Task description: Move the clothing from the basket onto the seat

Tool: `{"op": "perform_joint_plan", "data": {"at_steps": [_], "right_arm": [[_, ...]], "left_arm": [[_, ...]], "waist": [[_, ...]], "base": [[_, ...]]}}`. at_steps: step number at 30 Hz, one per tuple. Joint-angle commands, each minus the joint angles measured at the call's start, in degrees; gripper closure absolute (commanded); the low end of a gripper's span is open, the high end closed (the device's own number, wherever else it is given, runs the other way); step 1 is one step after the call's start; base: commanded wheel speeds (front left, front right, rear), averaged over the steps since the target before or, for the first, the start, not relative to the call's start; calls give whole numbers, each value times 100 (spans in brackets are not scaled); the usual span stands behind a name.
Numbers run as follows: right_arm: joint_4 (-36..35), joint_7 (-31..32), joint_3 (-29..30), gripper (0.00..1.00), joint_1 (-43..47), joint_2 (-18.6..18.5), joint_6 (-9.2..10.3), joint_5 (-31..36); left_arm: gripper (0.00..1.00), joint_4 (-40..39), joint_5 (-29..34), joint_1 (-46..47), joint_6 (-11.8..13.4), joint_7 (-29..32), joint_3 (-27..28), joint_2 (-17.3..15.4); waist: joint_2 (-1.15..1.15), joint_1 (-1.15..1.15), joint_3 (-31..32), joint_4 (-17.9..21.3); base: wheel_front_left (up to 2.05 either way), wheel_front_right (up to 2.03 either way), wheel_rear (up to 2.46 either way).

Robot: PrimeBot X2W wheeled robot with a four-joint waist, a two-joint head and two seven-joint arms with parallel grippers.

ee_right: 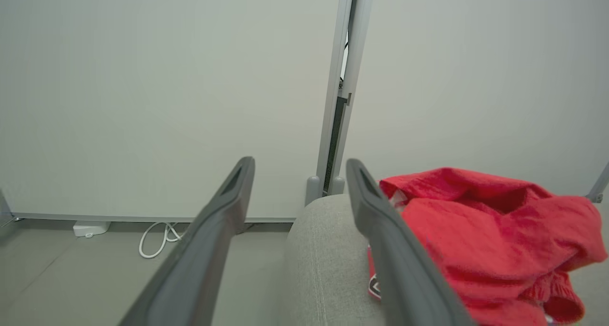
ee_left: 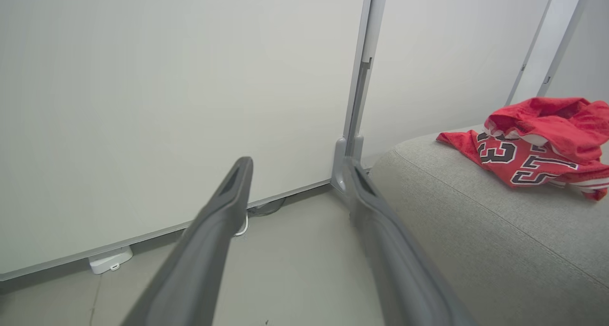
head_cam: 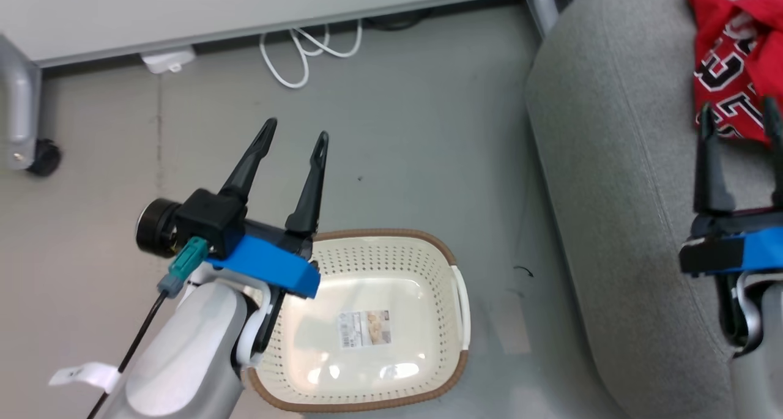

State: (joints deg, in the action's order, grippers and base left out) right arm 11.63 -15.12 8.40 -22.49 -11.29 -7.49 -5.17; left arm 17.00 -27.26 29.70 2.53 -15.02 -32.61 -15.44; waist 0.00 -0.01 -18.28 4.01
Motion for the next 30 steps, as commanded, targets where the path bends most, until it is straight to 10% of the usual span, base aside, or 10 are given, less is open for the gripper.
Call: {"op": "perform_joint_plan", "data": {"at_steps": [1, 30], "right_arm": [[-43, -3, -57, 0, 165, 46, -1, -14], [-258, -3, -413, 0, 1457, 656, -2, -145]], "left_arm": [[0, -14, 85, -160, -28, -20, 139, 24], [0, -224, 1344, -2055, -640, -19, 2436, 902]], "waist": [[0, 1, 242, -237], [0, 1, 1268, -831]], "base": [[0, 0, 0], [0, 0, 0]]}}
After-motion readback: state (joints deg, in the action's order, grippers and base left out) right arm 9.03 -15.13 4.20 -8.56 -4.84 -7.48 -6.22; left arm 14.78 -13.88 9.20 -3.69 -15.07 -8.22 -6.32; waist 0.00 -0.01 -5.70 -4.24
